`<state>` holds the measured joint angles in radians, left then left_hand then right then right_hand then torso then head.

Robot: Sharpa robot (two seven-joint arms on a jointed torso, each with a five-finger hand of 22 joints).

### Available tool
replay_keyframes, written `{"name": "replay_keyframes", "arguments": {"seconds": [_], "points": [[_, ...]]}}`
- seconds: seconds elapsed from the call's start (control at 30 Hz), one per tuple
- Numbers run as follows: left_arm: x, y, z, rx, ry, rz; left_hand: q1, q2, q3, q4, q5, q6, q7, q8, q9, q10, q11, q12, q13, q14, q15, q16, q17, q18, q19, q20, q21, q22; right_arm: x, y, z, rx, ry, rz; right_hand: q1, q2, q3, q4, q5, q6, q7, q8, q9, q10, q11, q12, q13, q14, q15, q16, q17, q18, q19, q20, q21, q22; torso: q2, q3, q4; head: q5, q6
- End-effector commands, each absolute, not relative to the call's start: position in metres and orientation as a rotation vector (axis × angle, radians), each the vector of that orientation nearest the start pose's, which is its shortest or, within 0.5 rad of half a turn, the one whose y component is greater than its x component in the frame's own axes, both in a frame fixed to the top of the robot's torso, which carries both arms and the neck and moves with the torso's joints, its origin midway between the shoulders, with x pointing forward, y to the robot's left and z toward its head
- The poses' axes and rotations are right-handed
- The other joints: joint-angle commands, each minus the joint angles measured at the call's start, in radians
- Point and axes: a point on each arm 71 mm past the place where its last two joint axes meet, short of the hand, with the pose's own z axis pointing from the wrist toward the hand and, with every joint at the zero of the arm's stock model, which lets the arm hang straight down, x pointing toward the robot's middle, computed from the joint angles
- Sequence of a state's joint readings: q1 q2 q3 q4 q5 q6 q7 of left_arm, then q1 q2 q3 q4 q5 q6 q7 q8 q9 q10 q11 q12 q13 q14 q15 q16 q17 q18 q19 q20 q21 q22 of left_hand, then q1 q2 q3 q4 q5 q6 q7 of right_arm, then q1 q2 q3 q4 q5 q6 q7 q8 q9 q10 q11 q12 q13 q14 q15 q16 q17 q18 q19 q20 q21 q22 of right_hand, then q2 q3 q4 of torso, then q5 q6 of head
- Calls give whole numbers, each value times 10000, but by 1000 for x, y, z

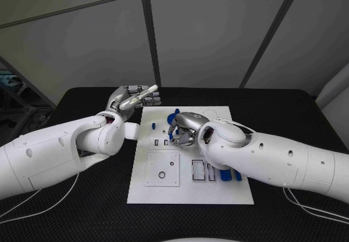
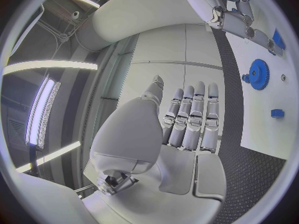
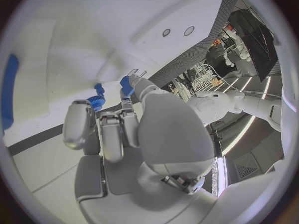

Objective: Assemble the parts on the task board

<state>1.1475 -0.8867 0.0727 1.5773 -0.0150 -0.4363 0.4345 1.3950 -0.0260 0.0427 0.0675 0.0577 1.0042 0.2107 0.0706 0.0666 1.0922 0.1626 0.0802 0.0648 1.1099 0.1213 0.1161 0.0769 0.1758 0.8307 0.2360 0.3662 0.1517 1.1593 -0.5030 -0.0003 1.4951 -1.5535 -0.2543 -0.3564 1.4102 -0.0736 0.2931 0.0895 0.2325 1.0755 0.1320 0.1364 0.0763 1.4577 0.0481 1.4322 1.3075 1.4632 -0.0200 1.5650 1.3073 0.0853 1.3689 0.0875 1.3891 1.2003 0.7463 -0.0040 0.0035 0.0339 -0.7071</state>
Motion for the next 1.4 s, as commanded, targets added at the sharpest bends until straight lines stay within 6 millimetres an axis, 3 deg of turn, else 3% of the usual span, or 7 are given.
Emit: {"name": "replay_keyframes", "arguments": {"seconds": [0.03, 1.4], "points": [[488, 224, -154, -11145, 12468, -15203, -14, 103, 3, -78, -65, 65, 33, -38, -3, 56, -15, -56, 0, 96, 7, -40, 15, 75, 51, 21, 34, -15, 466, -41, -190, -2524, 17213, 7120, -115, -14, 10, -14, 5, 117, -85, 53, 12, -15, -66, -21, 990, 1076, -62, 58, 2635, -106, -3, -42, 15, -4, -5, -4, 5, 18, -28], [489, 224, -155, -11181, 12496, -15158, -25, 105, -8, -86, -65, 64, 41, -43, -4, 56, -10, -65, -2, 100, 9, -51, 16, 74, 50, 21, 36, -18, 465, -44, -204, -2395, 17570, 7257, -242, -91, -21, -19, -105, 101, -87, 45, -1, -24, -71, -39, 975, 1076, -68, 58, 2635, -90, -46, -47, -28, -82, -5, 2, -8, 44, -79]]}}
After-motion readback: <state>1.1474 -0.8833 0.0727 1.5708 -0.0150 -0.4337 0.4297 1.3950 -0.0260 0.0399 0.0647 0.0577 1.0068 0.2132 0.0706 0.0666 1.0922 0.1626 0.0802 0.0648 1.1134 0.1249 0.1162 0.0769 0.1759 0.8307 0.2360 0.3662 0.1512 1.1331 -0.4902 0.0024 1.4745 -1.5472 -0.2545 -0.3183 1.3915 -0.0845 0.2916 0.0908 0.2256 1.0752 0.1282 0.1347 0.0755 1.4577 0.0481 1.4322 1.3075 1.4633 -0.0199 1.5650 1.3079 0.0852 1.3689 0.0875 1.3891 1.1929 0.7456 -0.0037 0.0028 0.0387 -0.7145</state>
